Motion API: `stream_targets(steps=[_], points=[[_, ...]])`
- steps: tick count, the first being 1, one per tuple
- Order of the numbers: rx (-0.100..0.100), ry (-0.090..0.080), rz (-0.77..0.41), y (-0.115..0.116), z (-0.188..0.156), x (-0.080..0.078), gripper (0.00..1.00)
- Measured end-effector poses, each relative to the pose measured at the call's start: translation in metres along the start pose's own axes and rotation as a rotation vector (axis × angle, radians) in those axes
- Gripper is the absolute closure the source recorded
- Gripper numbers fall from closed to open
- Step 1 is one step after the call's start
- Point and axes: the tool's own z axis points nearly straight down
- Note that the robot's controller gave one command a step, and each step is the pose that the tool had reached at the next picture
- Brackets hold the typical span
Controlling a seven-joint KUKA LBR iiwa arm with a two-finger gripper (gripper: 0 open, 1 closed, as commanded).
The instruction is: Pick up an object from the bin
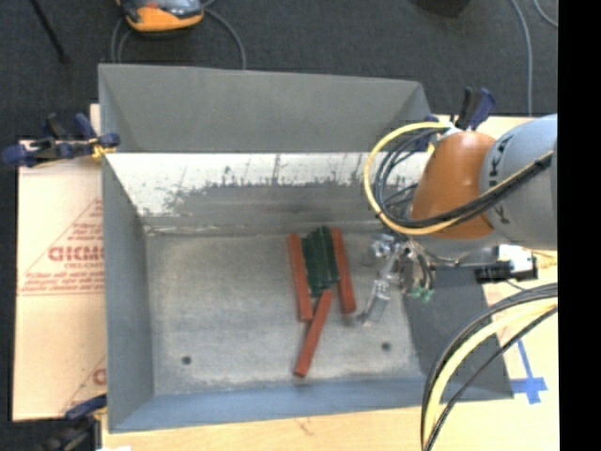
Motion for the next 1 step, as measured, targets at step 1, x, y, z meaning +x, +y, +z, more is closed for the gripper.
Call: stream_targets(steps=[1], points=[[0.001, -0.002, -0.102, 0.0267, 0.0039, 0.0158, 0.00]])
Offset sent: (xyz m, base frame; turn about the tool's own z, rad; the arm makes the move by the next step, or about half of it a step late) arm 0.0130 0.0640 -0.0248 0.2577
